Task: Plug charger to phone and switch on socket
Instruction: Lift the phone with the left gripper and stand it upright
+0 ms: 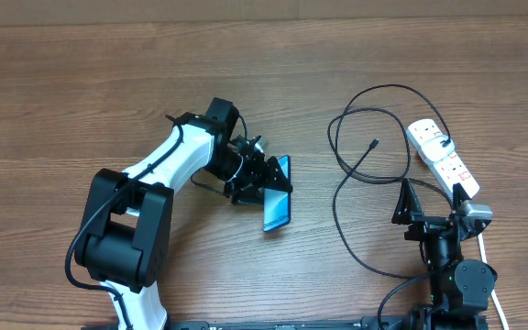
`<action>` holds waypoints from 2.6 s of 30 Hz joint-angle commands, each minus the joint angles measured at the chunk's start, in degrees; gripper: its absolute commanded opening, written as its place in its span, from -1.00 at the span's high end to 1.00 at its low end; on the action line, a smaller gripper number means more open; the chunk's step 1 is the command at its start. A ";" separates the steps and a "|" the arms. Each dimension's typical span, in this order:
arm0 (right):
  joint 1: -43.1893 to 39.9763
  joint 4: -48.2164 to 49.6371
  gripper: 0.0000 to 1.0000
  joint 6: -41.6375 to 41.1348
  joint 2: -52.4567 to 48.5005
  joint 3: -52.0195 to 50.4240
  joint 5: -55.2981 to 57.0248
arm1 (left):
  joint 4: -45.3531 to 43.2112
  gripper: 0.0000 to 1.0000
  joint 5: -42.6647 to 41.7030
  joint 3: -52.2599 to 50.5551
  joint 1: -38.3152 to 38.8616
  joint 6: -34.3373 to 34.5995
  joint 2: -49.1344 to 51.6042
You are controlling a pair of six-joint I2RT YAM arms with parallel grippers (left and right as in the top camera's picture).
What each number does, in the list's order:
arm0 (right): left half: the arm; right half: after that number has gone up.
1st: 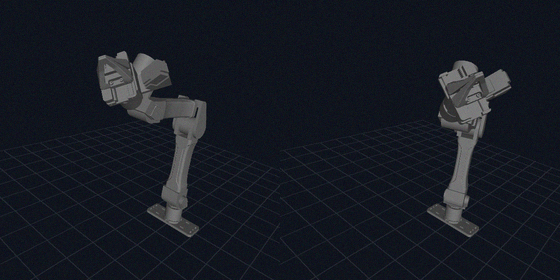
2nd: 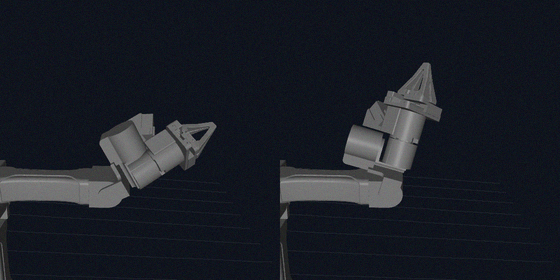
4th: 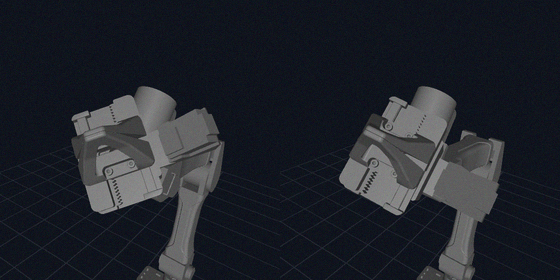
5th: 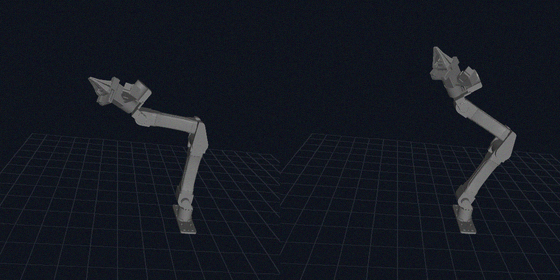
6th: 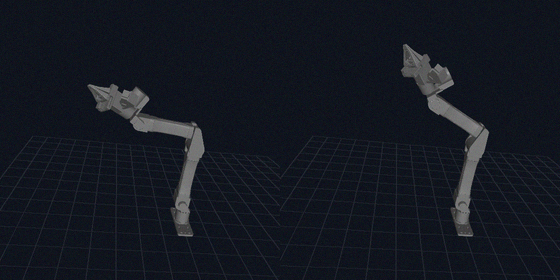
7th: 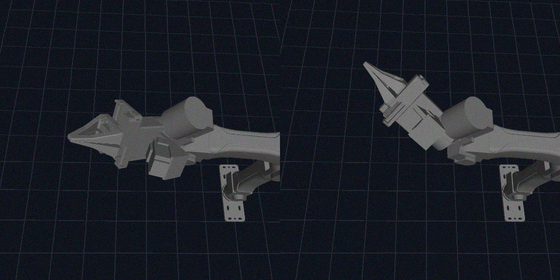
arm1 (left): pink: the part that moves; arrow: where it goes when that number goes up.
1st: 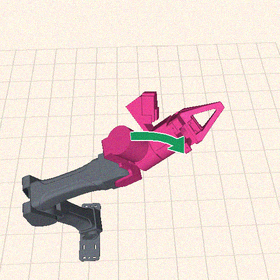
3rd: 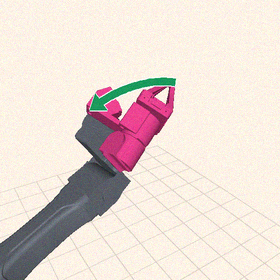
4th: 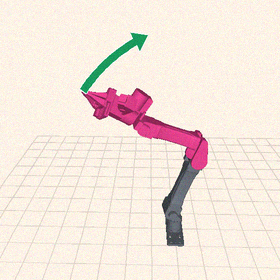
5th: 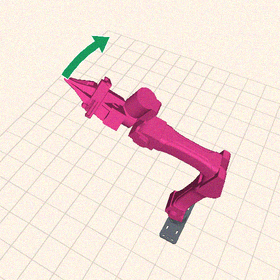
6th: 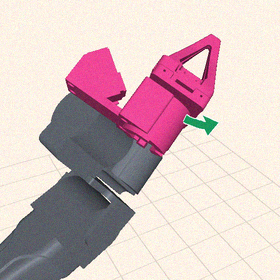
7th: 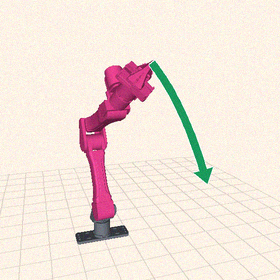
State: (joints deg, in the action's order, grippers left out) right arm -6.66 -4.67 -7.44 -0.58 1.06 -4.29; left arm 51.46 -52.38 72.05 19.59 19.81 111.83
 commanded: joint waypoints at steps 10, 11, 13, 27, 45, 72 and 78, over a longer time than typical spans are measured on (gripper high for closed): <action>0.33 0.26 -1.00 0.22 0.39 -0.61 -0.09 | 0.13 -0.18 -23.78 1.68 -2.93 13.77 0.59; 0.33 0.26 -1.00 0.22 0.39 -0.61 -0.09 | 0.13 -0.18 -23.93 1.68 -3.13 14.95 0.59; 0.33 0.26 -1.00 0.22 0.39 -0.61 -0.09 | 0.13 -0.18 -25.51 1.68 -3.65 16.41 0.59; 0.33 0.26 -1.00 0.22 0.39 -0.61 -0.09 | 0.11 -0.24 -31.98 1.68 -4.39 16.44 0.59; 0.33 0.26 -1.00 0.22 0.39 -0.61 -0.09 | -0.39 -0.17 -31.89 1.68 -4.70 16.41 0.59; 0.33 0.28 -1.00 0.22 0.39 -0.61 -0.11 | -21.55 -0.12 -18.03 1.79 -5.42 9.55 0.55; 0.33 1.09 -1.00 -3.45 0.39 -0.61 -8.26 | -24.70 -0.07 -19.87 3.28 -5.75 9.53 -0.55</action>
State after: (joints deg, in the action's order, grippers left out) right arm -6.66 -3.79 -8.05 -0.58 1.06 -6.37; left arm 27.20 -68.18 73.06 14.20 31.16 112.03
